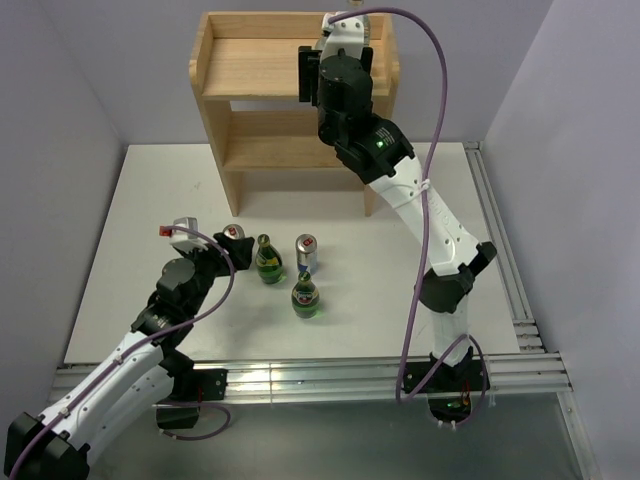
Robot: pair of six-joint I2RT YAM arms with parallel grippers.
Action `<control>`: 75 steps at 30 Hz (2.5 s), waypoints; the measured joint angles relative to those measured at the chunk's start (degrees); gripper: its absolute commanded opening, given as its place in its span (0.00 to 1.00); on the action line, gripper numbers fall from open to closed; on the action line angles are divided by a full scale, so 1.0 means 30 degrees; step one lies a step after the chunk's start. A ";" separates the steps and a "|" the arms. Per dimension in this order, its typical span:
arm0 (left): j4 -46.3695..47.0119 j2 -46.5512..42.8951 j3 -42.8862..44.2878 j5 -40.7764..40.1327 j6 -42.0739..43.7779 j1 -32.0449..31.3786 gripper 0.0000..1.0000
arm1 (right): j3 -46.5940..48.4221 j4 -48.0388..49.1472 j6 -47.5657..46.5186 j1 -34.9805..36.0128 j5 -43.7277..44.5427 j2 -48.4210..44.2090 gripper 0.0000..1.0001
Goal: Place and organize the beverage onto the shelf
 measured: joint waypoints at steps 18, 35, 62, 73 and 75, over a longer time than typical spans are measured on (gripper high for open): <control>0.0313 0.0459 -0.0291 0.0051 -0.0007 0.0000 0.96 | 0.0000 0.0954 0.0714 -0.0532 -0.1450 0.1392 0.00; 0.0568 0.0838 -0.0291 0.0007 0.0000 0.0000 0.96 | 0.0000 0.1734 0.1727 -0.1341 -0.2361 0.1574 0.06; 0.0576 0.1188 -0.0291 0.0189 -0.0284 0.0000 0.96 | -0.0291 0.3453 0.1872 -0.1486 -0.2521 0.2062 0.54; 0.0568 0.1020 -0.0291 0.0182 -0.0284 0.0000 0.96 | -0.0532 0.3920 0.1894 -0.1508 -0.2448 0.2062 0.70; 0.0561 0.0998 -0.0291 0.0182 -0.0284 0.0000 0.96 | -0.0561 0.3963 0.1894 -0.1501 -0.2426 0.2062 0.71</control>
